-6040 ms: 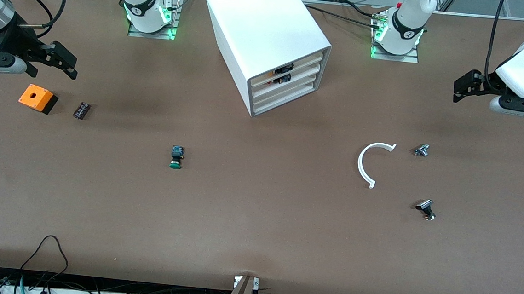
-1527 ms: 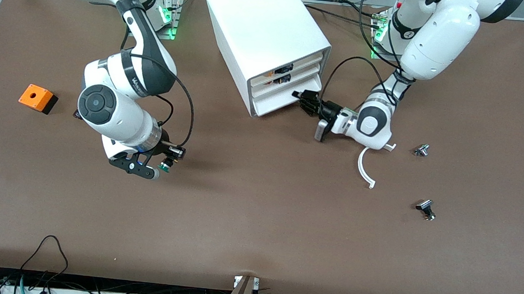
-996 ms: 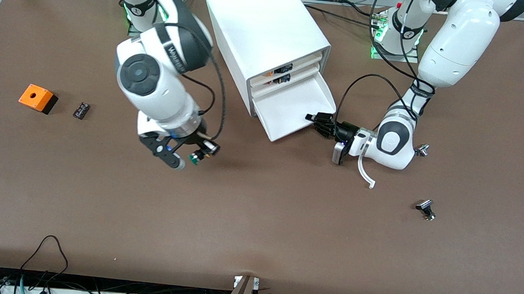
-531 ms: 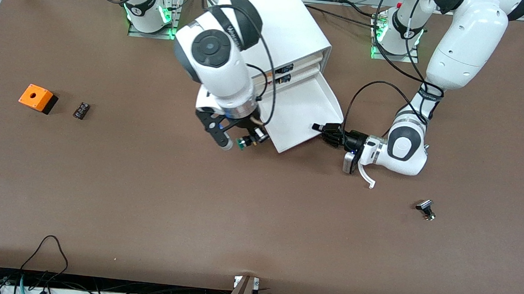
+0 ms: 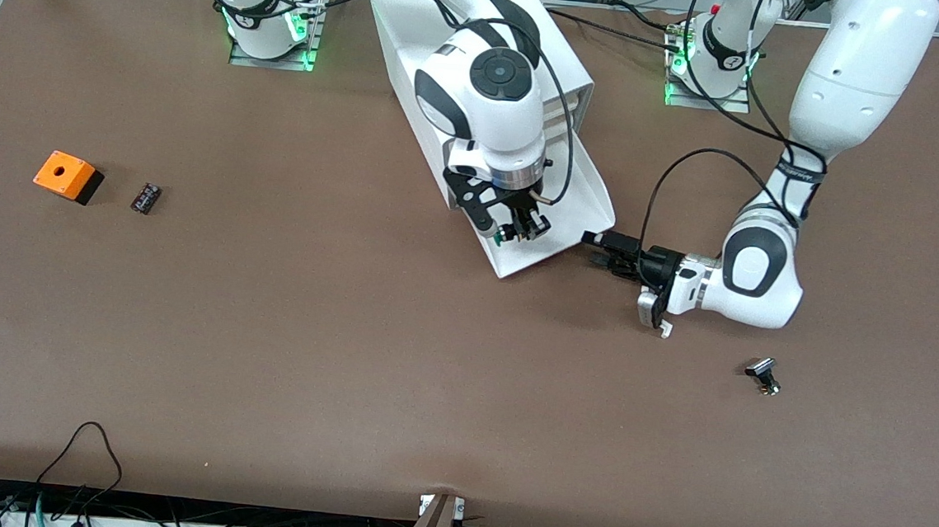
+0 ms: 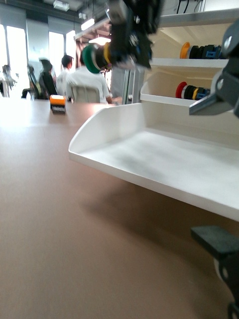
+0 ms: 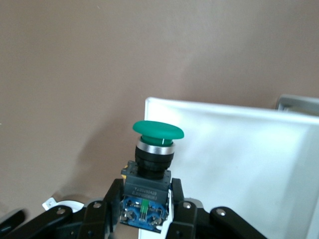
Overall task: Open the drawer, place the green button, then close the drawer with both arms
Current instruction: 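Lower the green button into the open drawer and open the right gripper, then release the handle and withdraw the left gripper while the right gripper rises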
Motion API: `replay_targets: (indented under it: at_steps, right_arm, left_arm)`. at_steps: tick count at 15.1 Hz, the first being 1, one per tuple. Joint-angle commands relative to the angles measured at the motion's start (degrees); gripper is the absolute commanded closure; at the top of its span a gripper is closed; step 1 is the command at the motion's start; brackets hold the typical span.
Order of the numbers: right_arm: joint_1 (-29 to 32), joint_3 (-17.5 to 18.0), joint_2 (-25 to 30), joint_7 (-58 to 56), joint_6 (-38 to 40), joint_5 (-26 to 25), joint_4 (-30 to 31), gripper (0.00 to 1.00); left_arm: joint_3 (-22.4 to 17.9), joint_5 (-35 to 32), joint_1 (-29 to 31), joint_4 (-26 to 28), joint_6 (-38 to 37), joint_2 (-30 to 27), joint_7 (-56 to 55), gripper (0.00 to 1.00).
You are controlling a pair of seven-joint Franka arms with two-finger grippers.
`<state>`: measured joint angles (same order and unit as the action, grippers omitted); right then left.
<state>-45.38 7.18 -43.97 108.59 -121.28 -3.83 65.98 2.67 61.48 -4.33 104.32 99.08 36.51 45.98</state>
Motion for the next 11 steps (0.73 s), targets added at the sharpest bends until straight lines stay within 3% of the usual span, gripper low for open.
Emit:
replay_targets:
  at_steps: [1, 4, 7, 10, 11]
  right_arm:
    - [-2.1, -0.8, -3.4, 5.5, -2.2, -1.6, -2.4, 1.0]
    - [-3.6, -0.8, -6.6, 10.2, -6.4, -4.2, -2.4, 1.0]
    - [-4.1, -0.8, -8.2, 12.0, -8.6, -4.6, -2.5, 1.0]
    - [-4.2, -0.8, -8.9, 12.4, -9.0, -4.6, -2.4, 1.0]
    - [-4.1, -0.7, -8.9, 12.3, -9.2, -4.5, -2.5, 0.67]
  left_arm:
    - [-1.1, -12.7, -0.2, -2.5, -0.1, -3.4, -11.4, 0.0]
    - [-1.0, -27.7, -0.3, -7.4, -1.0, -5.4, -25.7, 0.0]
    - [-0.9, -36.1, -0.9, -13.5, -5.0, -5.8, -37.0, 0.0]
    - [-0.9, -40.4, -0.9, -20.8, -11.1, -5.8, -46.5, 0.0]
    - [-0.8, -42.7, -0.9, -23.3, -12.4, -5.8, -49.6, 0.0]
